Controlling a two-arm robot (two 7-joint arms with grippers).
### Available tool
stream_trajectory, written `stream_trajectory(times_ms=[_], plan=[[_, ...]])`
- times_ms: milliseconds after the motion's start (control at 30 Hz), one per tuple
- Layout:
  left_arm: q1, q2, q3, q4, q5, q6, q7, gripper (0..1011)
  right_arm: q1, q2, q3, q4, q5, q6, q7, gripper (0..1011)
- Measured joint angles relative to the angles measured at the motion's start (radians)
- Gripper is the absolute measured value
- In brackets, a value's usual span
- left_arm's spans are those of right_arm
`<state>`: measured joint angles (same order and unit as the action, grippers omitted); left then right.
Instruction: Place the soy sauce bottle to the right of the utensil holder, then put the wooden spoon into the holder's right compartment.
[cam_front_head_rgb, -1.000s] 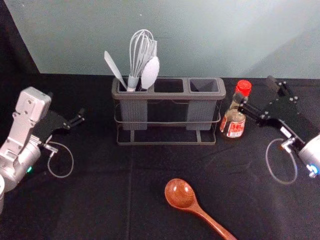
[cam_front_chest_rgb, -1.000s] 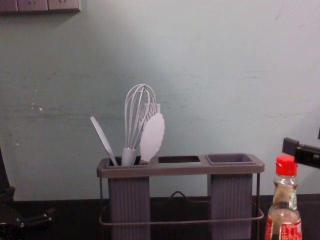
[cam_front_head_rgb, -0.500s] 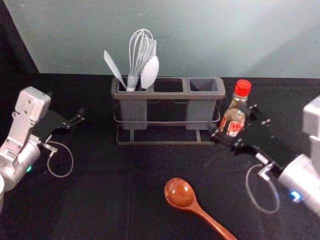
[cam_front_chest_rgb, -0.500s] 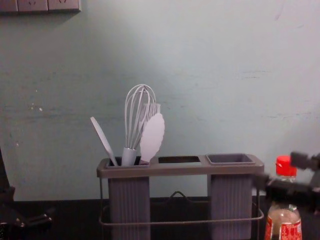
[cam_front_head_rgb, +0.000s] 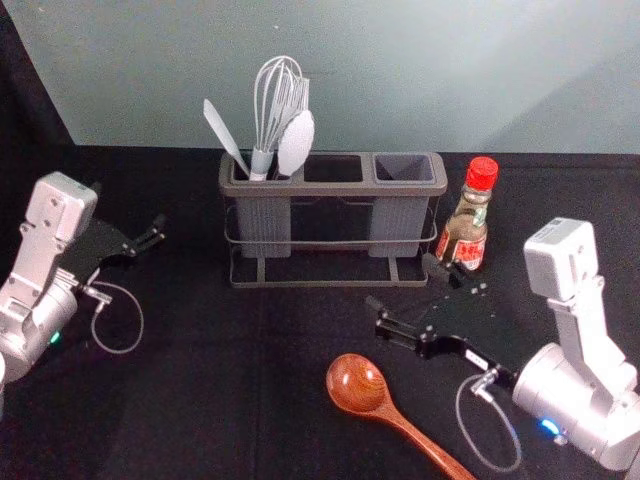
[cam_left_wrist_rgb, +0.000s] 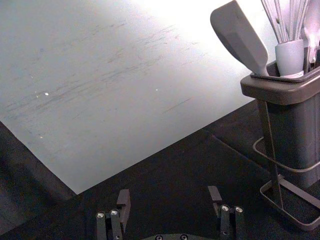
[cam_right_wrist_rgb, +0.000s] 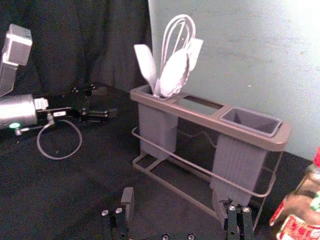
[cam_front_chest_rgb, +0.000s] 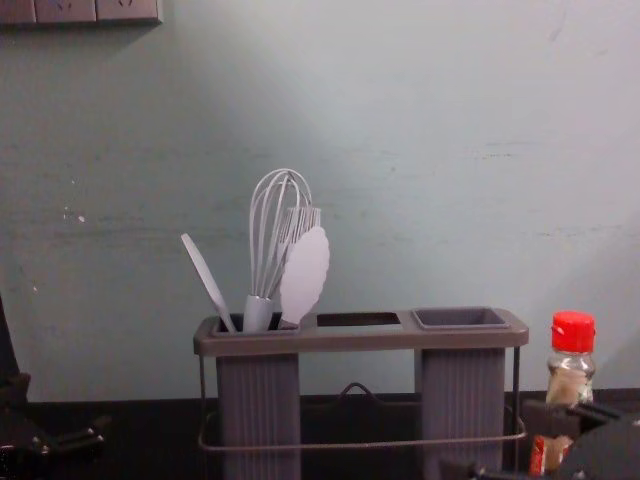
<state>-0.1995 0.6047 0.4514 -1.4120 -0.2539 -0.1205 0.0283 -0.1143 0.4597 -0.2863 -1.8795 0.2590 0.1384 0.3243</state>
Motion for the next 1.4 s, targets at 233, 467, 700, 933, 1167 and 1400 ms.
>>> stream_trajectory(times_ms=[233,467,700,933,1167,1400], plan=[[0.000,0.000,0.000,0.000,0.000,0.000,0.000,1011,-0.015,-0.004,-0.015,-0.009,-0.006,0.010,0.000,1000],[0.000,0.000,0.000,0.000,0.000,0.000,0.000,1011,-0.020,-0.009,-0.020,-0.005,-0.005,-0.013,0.007,1000],[0.000,0.000,0.000,0.000,0.000,0.000,0.000,1011,-0.019,-0.008,-0.020,-0.004,-0.004,-0.011,0.007,1000],[0.000,0.000,0.000,0.000,0.000,0.000,0.000,1011,-0.019,-0.008,-0.019,-0.005,-0.004,-0.009,0.008,1000],[0.000,0.000,0.000,0.000,0.000,0.000,0.000,1011,-0.018,-0.007,-0.019,-0.005,-0.004,-0.007,0.008,1000],[0.000,0.000,0.000,0.000,0.000,0.000,0.000,1011,-0.018,-0.007,-0.018,-0.005,-0.004,-0.006,0.008,1000]])
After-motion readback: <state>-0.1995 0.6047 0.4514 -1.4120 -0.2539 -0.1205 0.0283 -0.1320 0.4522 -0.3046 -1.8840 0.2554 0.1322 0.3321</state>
